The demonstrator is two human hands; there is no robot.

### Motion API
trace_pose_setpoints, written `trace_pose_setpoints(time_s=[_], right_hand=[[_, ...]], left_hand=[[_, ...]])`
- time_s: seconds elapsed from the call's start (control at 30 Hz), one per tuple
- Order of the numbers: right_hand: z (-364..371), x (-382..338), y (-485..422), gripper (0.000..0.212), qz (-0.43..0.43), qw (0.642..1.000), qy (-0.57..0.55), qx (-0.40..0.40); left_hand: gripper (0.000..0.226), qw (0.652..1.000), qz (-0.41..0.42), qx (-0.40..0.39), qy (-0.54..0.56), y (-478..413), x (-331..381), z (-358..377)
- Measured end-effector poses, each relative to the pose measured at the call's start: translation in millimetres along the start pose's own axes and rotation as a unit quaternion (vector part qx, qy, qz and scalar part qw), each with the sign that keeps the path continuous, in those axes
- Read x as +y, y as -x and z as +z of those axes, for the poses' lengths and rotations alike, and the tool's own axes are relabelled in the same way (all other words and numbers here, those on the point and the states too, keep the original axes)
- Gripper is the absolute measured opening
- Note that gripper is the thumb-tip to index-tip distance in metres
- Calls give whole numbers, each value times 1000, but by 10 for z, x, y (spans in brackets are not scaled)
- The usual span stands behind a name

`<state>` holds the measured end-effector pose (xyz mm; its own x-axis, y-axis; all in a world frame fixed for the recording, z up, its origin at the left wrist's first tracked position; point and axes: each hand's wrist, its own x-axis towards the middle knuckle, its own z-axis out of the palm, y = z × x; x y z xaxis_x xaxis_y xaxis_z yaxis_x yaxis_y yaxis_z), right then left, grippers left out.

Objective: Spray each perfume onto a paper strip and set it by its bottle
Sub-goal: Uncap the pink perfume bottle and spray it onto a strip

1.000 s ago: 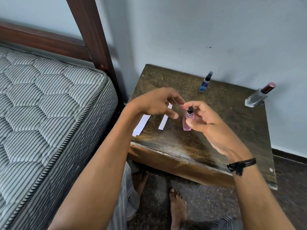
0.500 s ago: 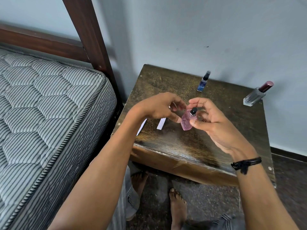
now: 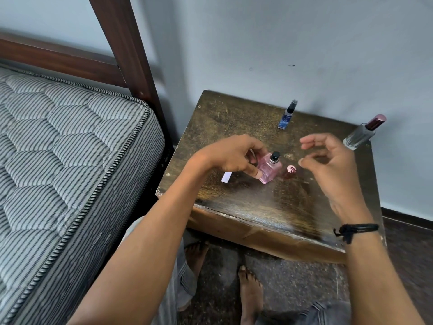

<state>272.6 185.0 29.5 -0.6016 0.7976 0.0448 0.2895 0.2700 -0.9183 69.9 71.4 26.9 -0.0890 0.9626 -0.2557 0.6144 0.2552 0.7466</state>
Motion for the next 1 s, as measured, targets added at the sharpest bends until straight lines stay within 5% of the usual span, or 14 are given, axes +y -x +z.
trace_pose_setpoints(time_s=[0.2,0.47,0.67,0.87,1.0], right_hand=[[81,77,17,51,18,975,180,-128],[187,93,19,40,21,962,245,-121],[162,85,29,39,39,982,175,-66],[194,-49,75,37,-54,997,26,57],[251,-99,118,36,-102,992,-66,42]], left_hand=[[30,1000,1,7,-7,-44,-38,40],[30,1000,3,16,-9,-55,-72,55],[32,1000,3,13,-9,-54,-75,67],[40,999,20,9,-29,-33,-52,47],[21,999,21,10,-37,-37,-44,67]])
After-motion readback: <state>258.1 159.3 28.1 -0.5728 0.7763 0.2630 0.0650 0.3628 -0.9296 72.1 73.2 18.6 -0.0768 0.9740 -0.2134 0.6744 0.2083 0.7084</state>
